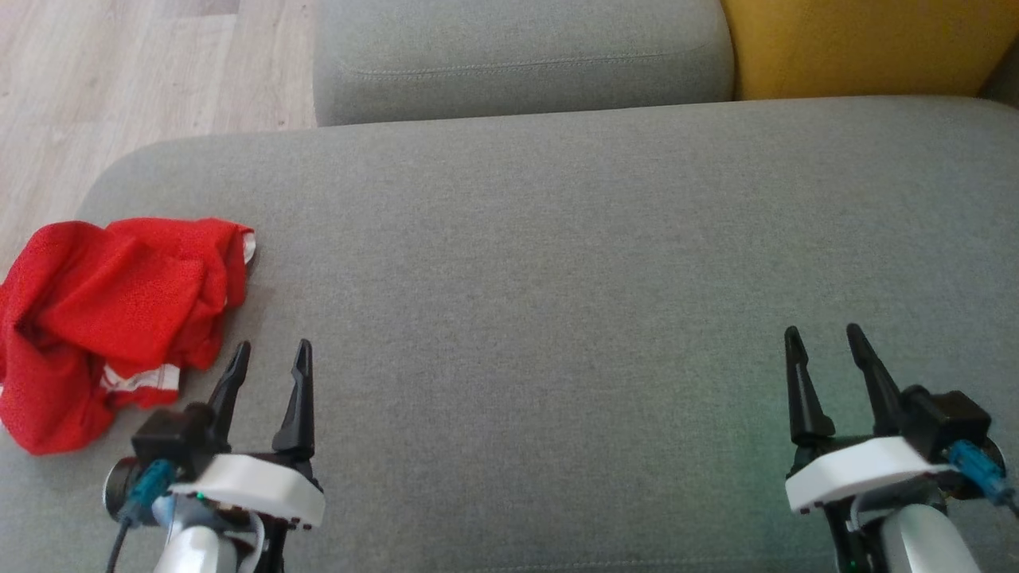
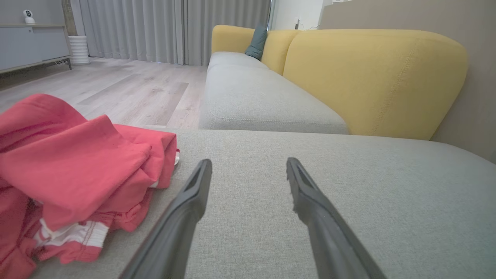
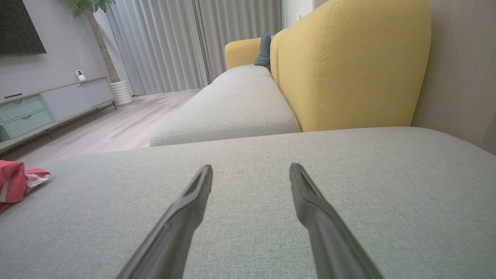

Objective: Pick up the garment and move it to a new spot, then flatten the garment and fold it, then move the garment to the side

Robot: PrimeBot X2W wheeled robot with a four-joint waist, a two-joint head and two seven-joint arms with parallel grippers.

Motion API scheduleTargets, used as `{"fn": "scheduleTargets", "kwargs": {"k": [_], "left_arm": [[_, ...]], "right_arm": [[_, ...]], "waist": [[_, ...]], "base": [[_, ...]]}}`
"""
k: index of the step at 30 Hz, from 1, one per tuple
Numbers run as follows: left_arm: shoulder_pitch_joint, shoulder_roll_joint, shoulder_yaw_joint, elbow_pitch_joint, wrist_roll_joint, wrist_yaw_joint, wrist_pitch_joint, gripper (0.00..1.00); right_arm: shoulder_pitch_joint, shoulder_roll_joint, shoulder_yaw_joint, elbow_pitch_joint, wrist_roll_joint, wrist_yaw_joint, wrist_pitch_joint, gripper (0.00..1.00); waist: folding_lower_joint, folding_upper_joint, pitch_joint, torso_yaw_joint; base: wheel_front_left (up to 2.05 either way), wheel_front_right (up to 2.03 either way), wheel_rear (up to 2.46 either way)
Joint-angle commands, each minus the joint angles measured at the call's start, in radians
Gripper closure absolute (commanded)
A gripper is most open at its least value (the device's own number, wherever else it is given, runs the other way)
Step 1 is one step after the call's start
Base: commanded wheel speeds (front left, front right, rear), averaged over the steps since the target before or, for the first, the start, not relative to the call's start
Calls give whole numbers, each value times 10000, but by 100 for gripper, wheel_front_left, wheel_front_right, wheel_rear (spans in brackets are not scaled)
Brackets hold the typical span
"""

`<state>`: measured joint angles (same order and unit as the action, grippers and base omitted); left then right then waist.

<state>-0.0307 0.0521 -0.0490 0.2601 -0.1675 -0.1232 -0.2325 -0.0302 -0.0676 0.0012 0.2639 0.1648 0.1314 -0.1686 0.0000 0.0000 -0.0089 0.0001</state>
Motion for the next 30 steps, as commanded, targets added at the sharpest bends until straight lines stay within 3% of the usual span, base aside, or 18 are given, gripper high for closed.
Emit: {"fn": "scheduleTargets", "kwargs": {"k": [1,5,30], "left_arm": [[-638,41,292,-281,365,17,-174,0],[-672,35,281,-230,816,58,-291,0],[-761,-4,334,32,635,144,-293,0]], "right_arm": [[-407,24,230,-360,-330,-7,-204,0],[-382,69,176,-339,-540,-7,-254,0],[-359,161,-61,-261,-100,-7,-134,0]], "waist": [[0,0,12,8],[0,0,34,20],[0,0,77,82]], "base": [[0,0,0],[0,0,0],[0,0,0]]}}
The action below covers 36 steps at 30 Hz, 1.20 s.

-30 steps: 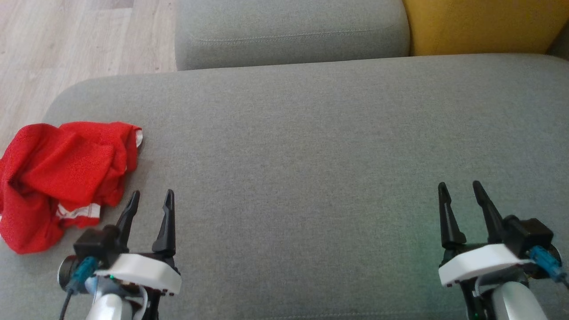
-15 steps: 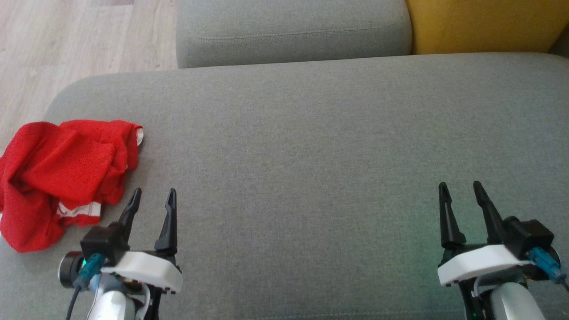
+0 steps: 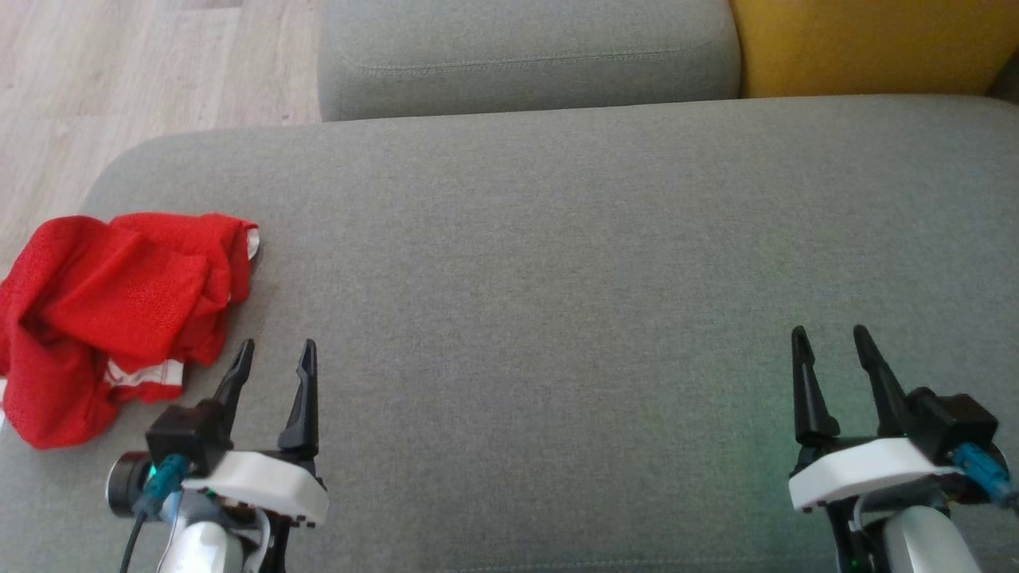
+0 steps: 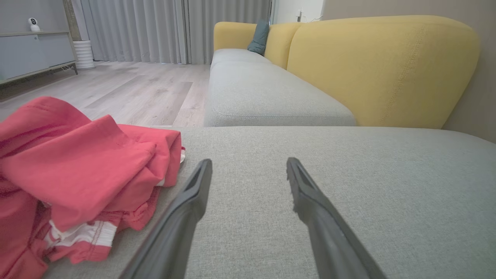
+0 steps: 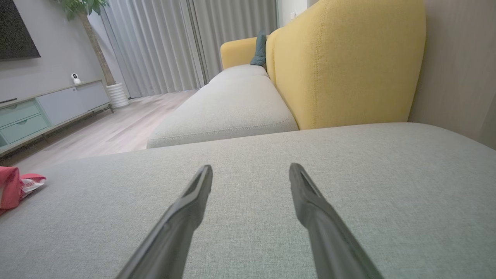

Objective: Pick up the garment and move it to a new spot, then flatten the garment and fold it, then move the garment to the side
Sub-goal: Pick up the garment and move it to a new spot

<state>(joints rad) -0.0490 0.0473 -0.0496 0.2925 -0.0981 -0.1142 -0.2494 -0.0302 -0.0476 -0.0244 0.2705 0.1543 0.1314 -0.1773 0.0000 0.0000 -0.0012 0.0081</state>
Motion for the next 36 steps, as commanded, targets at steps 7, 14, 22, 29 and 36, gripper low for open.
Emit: {"fn": "scheduleTargets", "kwargs": {"k": [7,14,22,29,36], "left_arm": [[-734,39,289,-275,-88,103,-124,0],[-1050,37,429,-352,-131,165,-124,0],[-1013,101,788,-454,-141,182,-124,0],[-907,100,1074,-665,-192,185,-124,0],[-893,68,1098,-799,-253,220,-124,0]], "right_arm": [[-291,-42,9,-490,-177,-7,19,0],[-331,-62,351,-1207,-283,-7,412,0],[-405,-60,620,-1700,-301,-7,725,0],[-568,-59,828,-1841,-339,-7,941,0],[-673,-165,924,-1841,-289,-7,1009,0]], "waist": [[0,0,29,623],[0,0,147,2836],[0,0,202,4779],[0,0,345,5208],[0,0,455,5234]], "base": [[0,0,0],[0,0,0],[0,0,0],[0,0,0],[0,0,0]]}}
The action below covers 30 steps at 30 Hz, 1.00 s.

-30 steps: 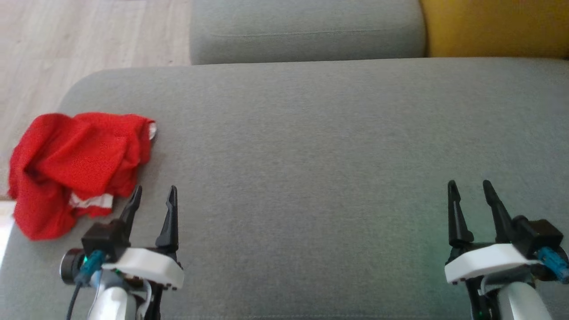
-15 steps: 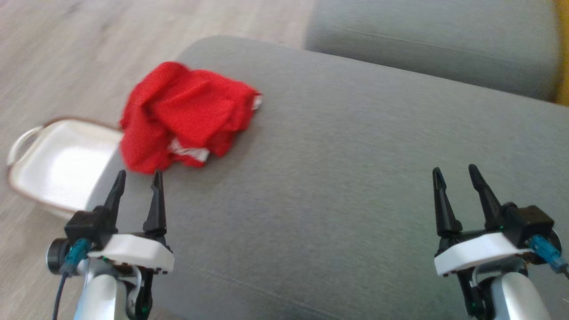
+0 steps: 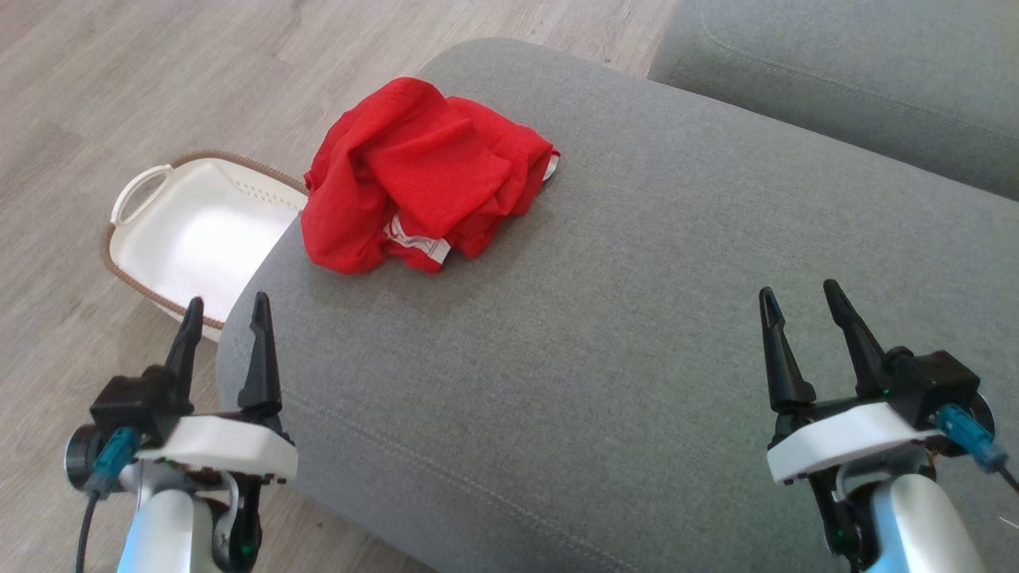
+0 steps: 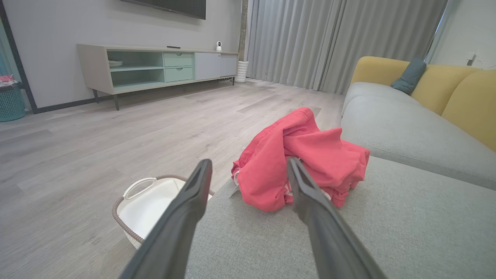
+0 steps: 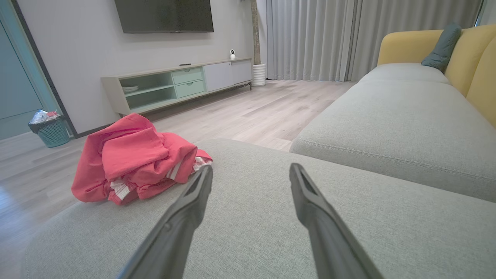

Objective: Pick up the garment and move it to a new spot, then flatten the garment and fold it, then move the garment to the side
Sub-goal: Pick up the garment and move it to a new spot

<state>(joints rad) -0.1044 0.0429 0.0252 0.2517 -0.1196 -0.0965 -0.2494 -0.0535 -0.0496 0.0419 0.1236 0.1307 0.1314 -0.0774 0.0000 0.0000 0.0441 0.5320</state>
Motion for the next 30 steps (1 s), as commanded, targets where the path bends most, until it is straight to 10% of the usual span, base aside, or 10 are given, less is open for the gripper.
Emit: {"fn": "scheduleTargets", "kwargs": {"k": [1,19,30], "left_arm": [[-348,108,345,-399,-50,44,-124,0],[-2681,76,-478,550,-673,192,-124,0],[-7186,893,-165,5770,-1251,-46,165,0]], "right_arm": [[-446,-166,269,-368,-45,-7,14,0],[-920,-754,1,-1724,-356,-7,1003,0],[-1379,-1451,-77,-2865,-395,-7,1805,0]], "waist": [[0,0,18,-3],[0,0,2296,-709],[0,0,4347,-1633]], "base": [[0,0,0],[0,0,0],[0,0,0]]}}
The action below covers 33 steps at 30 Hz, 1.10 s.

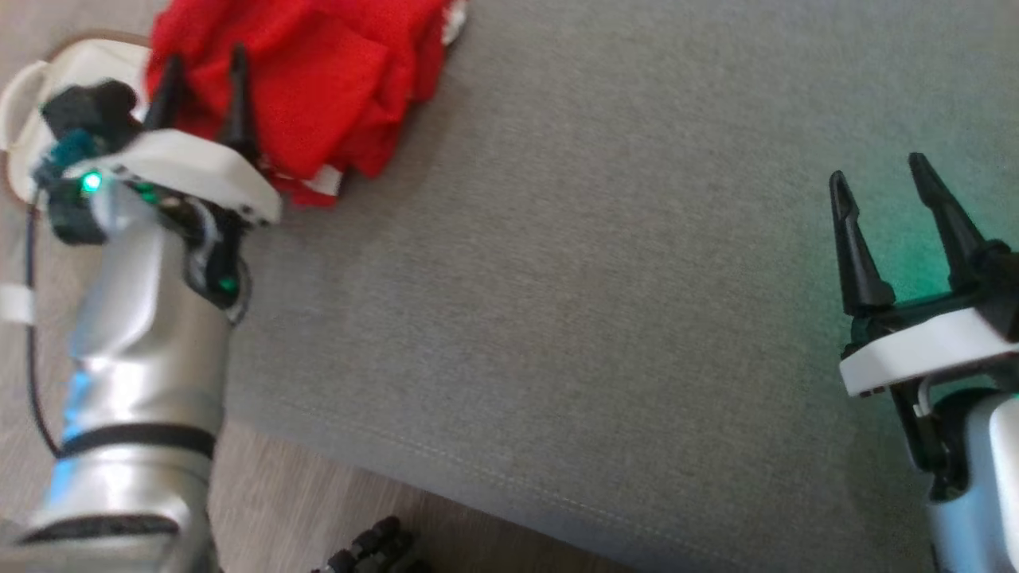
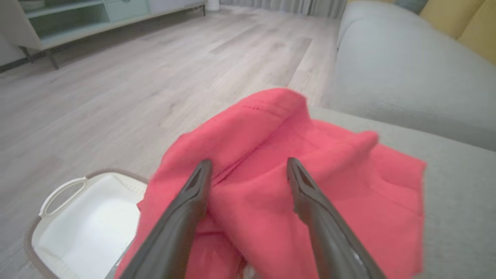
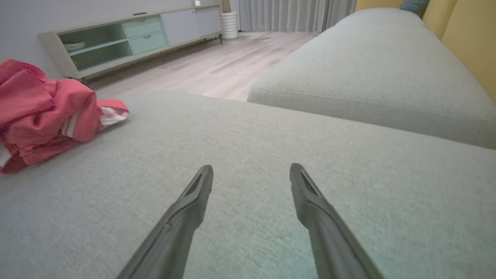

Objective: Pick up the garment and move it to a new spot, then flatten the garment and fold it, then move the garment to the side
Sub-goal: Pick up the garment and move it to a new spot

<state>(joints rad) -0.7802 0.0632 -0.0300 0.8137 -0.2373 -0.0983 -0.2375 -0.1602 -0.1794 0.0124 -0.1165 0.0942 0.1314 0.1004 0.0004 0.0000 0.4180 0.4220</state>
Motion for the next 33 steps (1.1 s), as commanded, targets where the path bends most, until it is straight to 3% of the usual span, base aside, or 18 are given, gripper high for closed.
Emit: {"fn": "scheduleTargets", "kwargs": {"k": [1,7,9,10,11,13,15,21,25,33], "left_arm": [[-701,774,419,579,-112,-27,158,0],[-1917,1026,212,2522,-268,-186,1096,0],[-2184,1035,89,2997,-329,-236,1592,35],[-2296,1023,35,3207,-383,-258,1857,67],[-2296,1023,35,3207,-383,-258,1857,67],[-2496,1028,-61,3427,-473,-288,2059,100],[-2647,1037,-184,3547,-546,-307,2144,100],[-2947,1335,-268,2964,-494,-266,244,100],[-2887,1536,-155,2136,-417,-21,-194,100],[-1163,1585,70,-2334,154,416,-239,100]], "right_arm": [[-342,-174,218,-504,-20,-7,40,0],[-423,-179,160,-577,10,-7,64,0],[-439,-162,127,-592,-4,-7,80,0],[-449,-155,113,-592,-3,-7,86,0],[-449,-155,113,-592,-3,-7,86,0],[-464,-144,112,-586,32,-7,85,0],[-473,-136,113,-561,43,-7,94,0],[-370,-37,31,-460,54,-7,67,0],[-294,120,-29,-335,62,-7,-102,0],[-175,633,-41,41,80,-7,-563,0]], "waist": [[-4,0,687,-580],[-4,0,877,-649],[-4,0,904,-623],[-4,0,911,-607],[-4,0,911,-607],[-4,0,907,-568],[-4,0,878,-531],[-4,0,561,-362],[-4,0,29,-373],[-4,0,-1322,-903]], "base": [[0,0,0],[0,0,0],[0,0,0],[0,0,0],[0,0,0],[0,0,0],[0,0,0],[0,0,0],[0,0,0],[0,0,0]]}}
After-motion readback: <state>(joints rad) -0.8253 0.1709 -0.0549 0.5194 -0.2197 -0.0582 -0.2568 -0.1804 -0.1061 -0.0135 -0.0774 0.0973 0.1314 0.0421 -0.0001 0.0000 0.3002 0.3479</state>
